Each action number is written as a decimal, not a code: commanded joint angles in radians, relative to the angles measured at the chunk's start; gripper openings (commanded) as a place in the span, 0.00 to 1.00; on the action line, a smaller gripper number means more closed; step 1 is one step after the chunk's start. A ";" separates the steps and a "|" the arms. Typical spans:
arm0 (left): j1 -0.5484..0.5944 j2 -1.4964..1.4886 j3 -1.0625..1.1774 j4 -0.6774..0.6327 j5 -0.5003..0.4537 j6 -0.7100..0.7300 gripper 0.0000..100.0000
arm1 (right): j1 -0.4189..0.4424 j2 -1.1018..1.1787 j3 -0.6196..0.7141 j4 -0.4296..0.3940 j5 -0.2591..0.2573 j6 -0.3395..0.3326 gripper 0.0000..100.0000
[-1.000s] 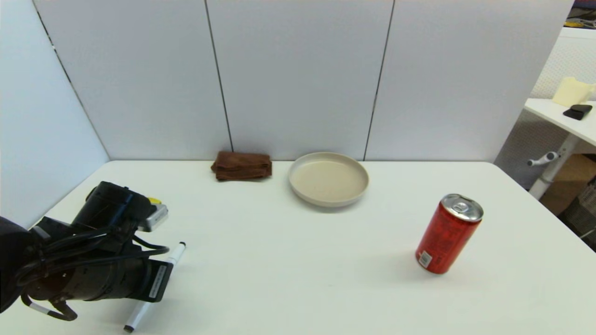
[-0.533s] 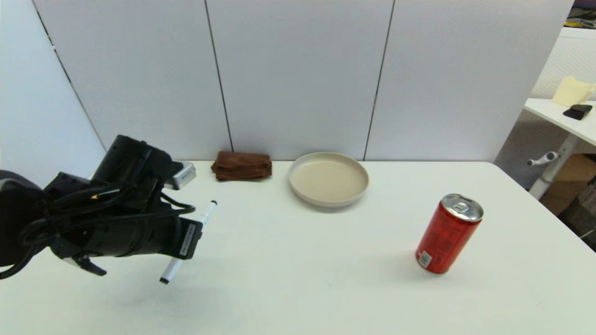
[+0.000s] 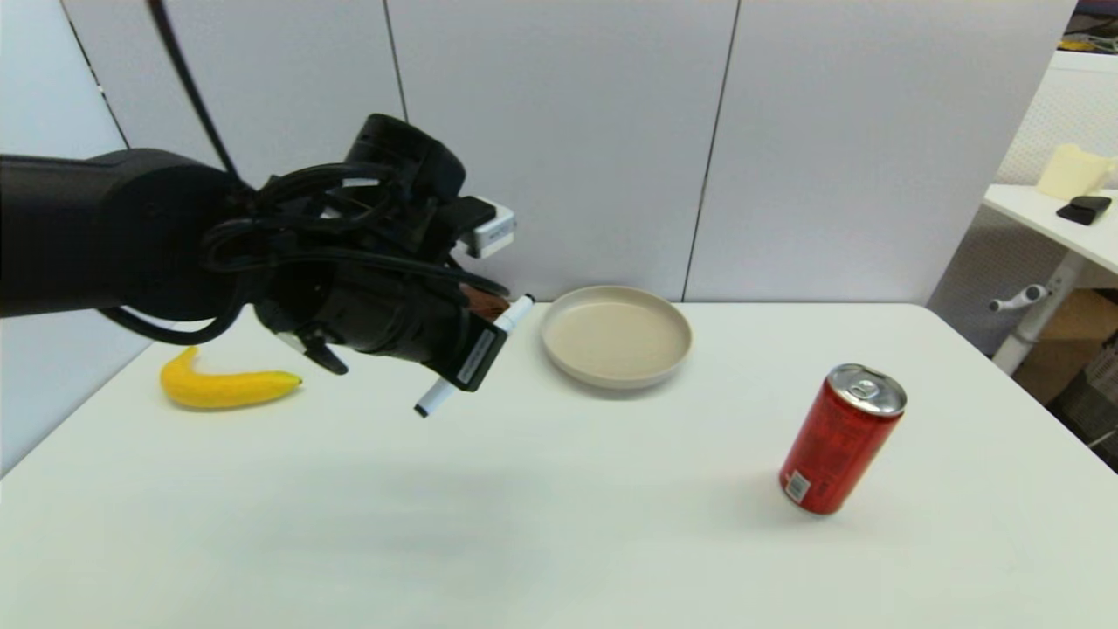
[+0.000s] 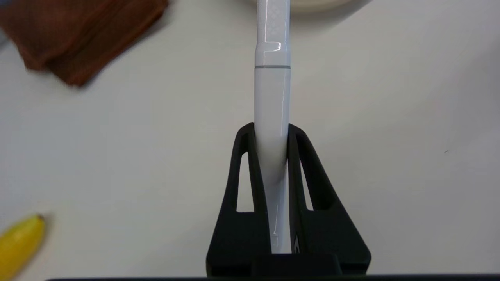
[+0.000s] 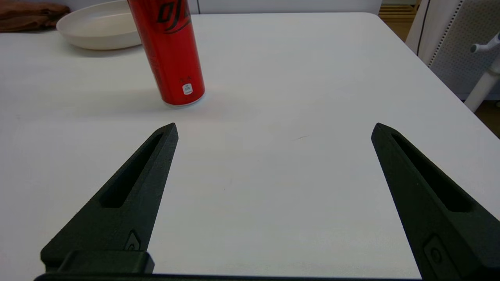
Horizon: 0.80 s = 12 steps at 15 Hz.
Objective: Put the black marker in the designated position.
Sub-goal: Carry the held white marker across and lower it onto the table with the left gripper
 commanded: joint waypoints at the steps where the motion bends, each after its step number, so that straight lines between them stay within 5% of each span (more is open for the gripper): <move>1: -0.047 0.179 -0.199 0.024 -0.048 0.133 0.00 | 0.000 0.001 0.000 0.000 0.000 0.000 1.00; 8: -0.089 0.381 -0.501 0.065 -0.195 0.223 0.00 | 0.000 0.001 0.000 0.000 0.000 0.000 1.00; 12: -0.104 0.420 -0.502 -0.027 -0.210 0.223 0.00 | 0.000 0.001 0.000 0.000 0.000 0.000 1.00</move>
